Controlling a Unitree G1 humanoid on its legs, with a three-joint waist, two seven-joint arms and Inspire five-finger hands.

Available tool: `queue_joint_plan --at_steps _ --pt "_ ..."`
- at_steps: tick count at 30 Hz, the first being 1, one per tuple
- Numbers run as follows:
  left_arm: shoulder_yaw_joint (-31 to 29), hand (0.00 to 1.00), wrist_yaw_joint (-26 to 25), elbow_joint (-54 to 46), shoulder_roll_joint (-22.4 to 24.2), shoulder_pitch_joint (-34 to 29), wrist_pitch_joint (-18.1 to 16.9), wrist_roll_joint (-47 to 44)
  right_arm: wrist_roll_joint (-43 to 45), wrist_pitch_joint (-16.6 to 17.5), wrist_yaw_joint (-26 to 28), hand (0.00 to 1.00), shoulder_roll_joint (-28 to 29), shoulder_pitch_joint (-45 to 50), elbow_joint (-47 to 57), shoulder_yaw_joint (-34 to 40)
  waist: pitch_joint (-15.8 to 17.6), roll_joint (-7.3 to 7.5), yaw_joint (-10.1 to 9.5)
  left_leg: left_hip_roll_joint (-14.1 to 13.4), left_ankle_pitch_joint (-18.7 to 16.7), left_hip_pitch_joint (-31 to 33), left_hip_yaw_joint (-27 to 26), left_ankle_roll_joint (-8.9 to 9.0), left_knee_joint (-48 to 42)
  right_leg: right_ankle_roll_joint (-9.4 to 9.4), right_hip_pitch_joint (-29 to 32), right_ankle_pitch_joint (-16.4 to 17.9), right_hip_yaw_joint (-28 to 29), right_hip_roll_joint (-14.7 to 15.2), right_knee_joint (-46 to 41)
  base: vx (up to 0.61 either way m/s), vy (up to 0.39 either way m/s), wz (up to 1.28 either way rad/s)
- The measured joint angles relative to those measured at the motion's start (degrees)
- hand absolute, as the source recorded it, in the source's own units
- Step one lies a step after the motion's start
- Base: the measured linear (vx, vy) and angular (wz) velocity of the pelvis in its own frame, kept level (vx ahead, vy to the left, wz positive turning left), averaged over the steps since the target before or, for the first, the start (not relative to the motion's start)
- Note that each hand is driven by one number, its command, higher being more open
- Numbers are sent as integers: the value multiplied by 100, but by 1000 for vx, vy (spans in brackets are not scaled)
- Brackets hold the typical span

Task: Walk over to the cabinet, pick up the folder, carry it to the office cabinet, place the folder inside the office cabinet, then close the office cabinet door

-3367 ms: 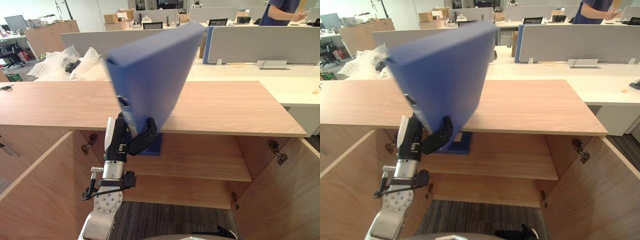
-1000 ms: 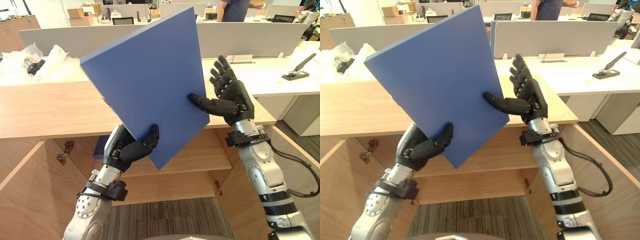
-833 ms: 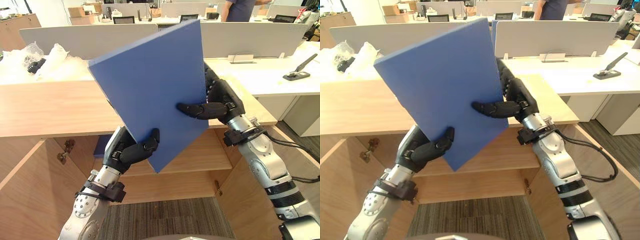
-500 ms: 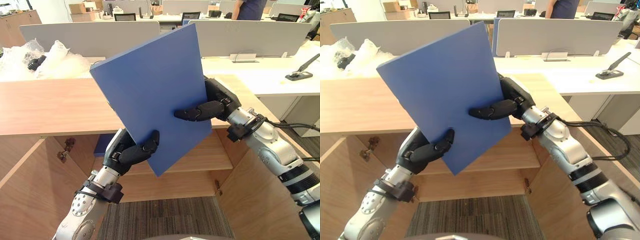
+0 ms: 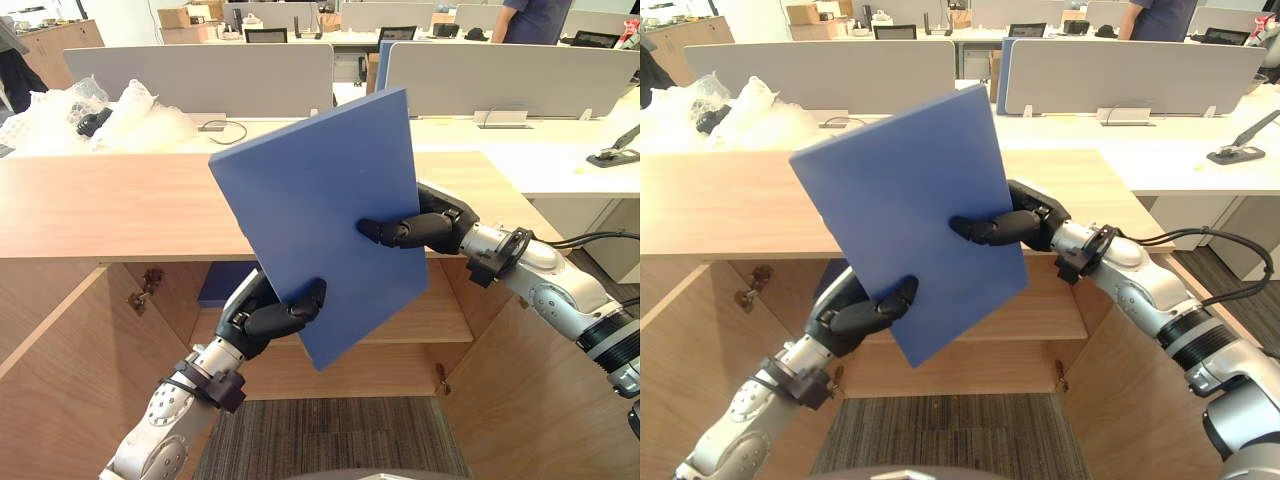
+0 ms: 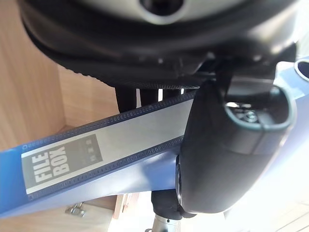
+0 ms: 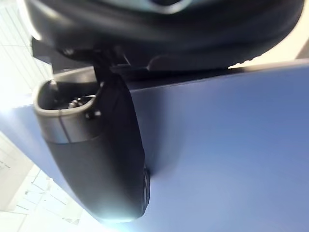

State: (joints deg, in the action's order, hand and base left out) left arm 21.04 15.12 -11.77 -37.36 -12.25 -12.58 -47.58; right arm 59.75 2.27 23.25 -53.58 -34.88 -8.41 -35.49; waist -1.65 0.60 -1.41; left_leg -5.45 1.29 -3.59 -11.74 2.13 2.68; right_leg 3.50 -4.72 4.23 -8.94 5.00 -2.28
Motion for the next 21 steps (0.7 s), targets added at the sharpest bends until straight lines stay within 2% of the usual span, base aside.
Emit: queue_joint_plan --at_steps 5,8,11,13,14,16,18,21 --pt "535 100 492 1267 51 32 258 503 -491 -329 159 0 278 106 39 -201 -19 34 25 -54 20 33 -33 6 28 -30 53 -20 36 -64 37 -11 -4 -4" --pt "812 100 751 1826 178 37 461 908 -708 -378 136 0 517 110 177 -179 -20 41 66 -70 26 38 -44 -3 39 -42 62 -28 61 -82 50 14 -5 -7" --pt "1145 100 898 2445 529 9 754 1336 -1469 -367 -81 0 951 368 1101 527 -18 44 76 -85 26 32 -41 -3 69 -43 102 -29 116 -96 32 16 2 -10" --pt "1170 100 923 3011 851 20 960 1727 -2406 -139 -413 0 1889 469 1919 1295 -20 46 140 -104 25 3 -36 -2 70 -43 152 -29 190 -102 -19 -1 4 -19" --pt "1158 100 919 3157 924 28 969 1848 -2676 8 -519 0 2094 470 2097 1431 -21 47 160 -103 24 2 -34 -2 70 -42 151 -30 193 -100 -21 -17 8 -10" --pt "1065 100 914 3734 1147 64 1015 2383 -3935 676 -955 0 2668 526 2701 1847 -43 71 181 -99 12 -27 -32 14 69 -43 152 -29 201 -91 -41 -41 24 -1" --pt "778 100 899 4365 1326 57 1022 2919 -4442 1070 -1123 0 2924 782 3076 1890 -91 125 183 -100 -3 -30 -32 33 70 -45 147 -23 214 -90 -20 -60 28 -4" --pt "329 100 821 5153 1537 57 1024 3616 -5068 1341 -1126 0 2934 1222 3175 1446 -107 144 197 -101 -5 -45 -35 37 68 -46 147 -23 248 -91 -14 -86 18 -5"
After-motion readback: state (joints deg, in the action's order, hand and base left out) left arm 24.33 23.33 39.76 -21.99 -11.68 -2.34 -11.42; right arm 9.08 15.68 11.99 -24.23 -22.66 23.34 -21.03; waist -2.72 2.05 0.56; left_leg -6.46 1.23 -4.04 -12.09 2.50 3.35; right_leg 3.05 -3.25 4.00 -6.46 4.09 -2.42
